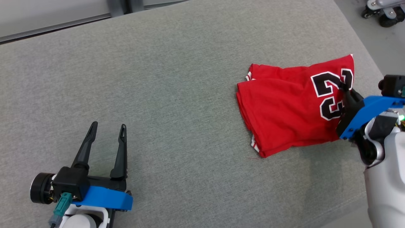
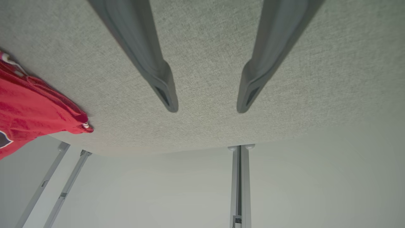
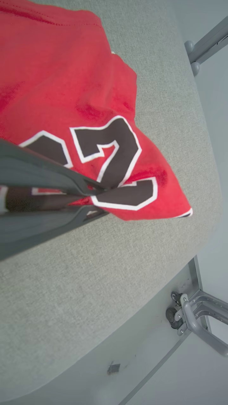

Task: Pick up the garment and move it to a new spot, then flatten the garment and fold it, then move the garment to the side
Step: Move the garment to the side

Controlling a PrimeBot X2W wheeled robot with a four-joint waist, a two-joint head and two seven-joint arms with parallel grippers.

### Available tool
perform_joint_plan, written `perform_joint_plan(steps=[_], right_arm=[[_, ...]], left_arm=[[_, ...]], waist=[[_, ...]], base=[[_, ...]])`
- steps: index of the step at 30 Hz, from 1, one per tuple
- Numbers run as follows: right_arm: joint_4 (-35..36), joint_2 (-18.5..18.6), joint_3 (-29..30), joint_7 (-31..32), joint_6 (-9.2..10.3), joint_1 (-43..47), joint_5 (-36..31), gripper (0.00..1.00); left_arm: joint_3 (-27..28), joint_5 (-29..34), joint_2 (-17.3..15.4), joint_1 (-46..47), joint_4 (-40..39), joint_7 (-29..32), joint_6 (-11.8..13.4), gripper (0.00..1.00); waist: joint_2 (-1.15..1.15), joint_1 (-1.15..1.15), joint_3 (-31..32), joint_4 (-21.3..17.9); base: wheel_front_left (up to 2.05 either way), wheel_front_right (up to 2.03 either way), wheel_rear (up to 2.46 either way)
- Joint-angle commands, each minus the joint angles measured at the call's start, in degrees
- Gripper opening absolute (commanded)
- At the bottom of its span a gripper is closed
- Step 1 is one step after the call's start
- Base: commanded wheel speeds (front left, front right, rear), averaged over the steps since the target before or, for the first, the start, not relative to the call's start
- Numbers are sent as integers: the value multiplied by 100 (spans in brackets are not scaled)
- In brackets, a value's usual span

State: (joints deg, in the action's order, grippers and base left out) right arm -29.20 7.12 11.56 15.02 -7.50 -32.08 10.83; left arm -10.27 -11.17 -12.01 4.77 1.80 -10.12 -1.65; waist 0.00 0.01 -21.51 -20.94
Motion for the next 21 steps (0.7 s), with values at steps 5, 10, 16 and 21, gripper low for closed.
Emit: perform_joint_plan(steps=[5,10,16,21], right_arm=[[-359,338,99,220,1,-686,-197,0],[-663,746,362,298,1,-1154,-477,0],[-823,1045,690,184,1,-1438,-857,7],[-779,1065,1031,-293,1,-1472,-1221,100]], left_arm=[[4,-28,-16,10,-52,0,61,100],[-44,-58,22,-19,-29,-56,85,100],[-69,-83,37,-2,-4,-113,109,100],[-104,-102,54,-27,46,-162,118,100]], waist=[[0,-1,-31,291],[0,-1,-72,584],[0,-1,-124,831],[0,-1,-129,937]], base=[[0,0,0],[0,0,0],[0,0,0],[0,0,0]])
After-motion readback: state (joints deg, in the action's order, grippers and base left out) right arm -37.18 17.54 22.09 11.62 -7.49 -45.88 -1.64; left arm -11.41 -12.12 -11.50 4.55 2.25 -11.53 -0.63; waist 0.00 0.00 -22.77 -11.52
